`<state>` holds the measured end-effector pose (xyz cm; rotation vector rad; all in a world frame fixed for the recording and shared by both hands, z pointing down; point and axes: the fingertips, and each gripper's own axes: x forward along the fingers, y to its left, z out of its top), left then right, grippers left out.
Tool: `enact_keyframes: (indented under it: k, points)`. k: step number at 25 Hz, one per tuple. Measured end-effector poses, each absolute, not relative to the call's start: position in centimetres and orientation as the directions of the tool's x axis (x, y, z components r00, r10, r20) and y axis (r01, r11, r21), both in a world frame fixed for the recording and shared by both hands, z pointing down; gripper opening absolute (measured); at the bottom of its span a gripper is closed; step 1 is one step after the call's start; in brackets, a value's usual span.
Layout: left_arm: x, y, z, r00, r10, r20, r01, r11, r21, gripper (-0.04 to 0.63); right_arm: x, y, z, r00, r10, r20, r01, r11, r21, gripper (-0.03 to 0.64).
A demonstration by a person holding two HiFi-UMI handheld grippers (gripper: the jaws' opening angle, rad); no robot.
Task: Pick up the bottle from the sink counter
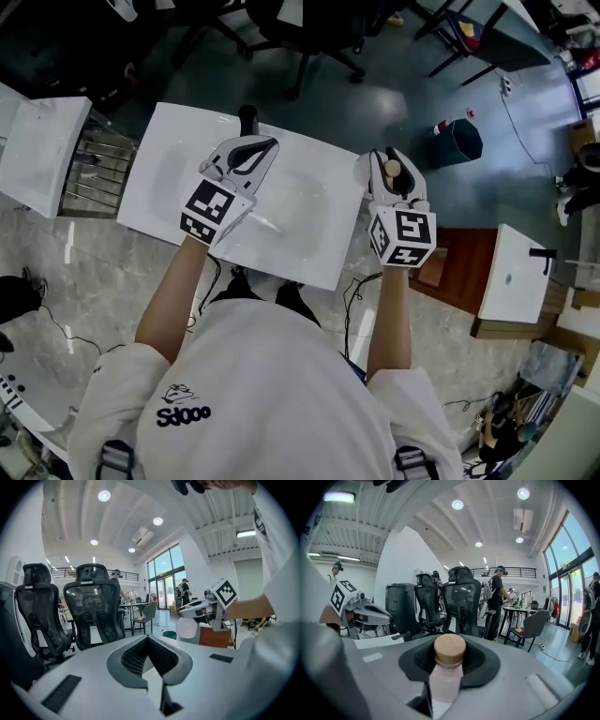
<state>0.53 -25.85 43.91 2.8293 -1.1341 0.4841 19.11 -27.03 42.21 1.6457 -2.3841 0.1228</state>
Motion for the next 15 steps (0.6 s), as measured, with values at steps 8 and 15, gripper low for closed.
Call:
enact_keyframes:
  k: [8, 15]
  points:
    - [0.7, -26.3, 40.7, 0.708, -0.668, 0.23, -0.668, -0.738, -0.09, 0.005, 18.5, -23.9, 38.6, -0.346, -0.912, 0.219, -0.929, 0.365, 0.053, 0.118]
    - [0.8, -26.1, 39.3, 0.727, -0.659, 0.192, -0.654, -0.75, -0.099, 0.005, 17.9, -22.1, 36.2, -0.326, -0.924, 0.2, -0.938, 0.343, 0.055, 0.118]
